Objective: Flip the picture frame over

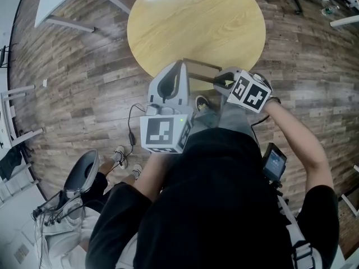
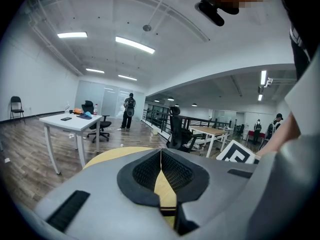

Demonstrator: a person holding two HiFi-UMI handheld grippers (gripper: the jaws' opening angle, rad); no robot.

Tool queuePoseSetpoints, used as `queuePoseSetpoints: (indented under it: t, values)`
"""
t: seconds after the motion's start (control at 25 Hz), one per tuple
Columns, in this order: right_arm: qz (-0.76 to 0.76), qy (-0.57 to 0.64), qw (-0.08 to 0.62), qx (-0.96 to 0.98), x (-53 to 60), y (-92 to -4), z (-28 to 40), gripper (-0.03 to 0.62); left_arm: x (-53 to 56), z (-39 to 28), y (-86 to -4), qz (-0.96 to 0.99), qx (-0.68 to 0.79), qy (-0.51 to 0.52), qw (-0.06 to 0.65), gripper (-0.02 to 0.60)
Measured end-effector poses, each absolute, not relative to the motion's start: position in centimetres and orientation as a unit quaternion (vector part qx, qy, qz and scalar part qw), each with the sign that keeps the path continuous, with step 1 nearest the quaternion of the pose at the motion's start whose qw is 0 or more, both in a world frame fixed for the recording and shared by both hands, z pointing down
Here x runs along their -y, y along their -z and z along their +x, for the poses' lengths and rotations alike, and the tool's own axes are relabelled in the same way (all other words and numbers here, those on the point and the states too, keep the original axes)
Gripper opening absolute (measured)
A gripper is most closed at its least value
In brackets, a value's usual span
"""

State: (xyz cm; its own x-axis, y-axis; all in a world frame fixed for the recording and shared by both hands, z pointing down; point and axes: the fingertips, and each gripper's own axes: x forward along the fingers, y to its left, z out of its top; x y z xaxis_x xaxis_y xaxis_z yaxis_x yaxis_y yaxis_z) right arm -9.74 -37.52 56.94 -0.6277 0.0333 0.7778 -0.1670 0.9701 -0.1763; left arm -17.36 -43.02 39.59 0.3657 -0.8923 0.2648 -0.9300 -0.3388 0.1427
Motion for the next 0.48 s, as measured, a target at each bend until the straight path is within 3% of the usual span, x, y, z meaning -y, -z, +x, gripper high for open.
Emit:
queuePoseSetpoints:
  t: [0.32, 0.48]
  values:
    - [0.070, -0.478, 0.244, 0.841, 40.0, -55.0, -10.3, 0.077, 43.0, -17.7, -39.7, 0.811, 0.564, -0.067, 0.138, 0.023]
    - [0.105, -0.561, 0.191, 0.798, 41.9, -56.1, -9.0, 0.077, 43.1, -17.9, -39.6, 0.810, 0.566, -0.065, 0.141, 0.023]
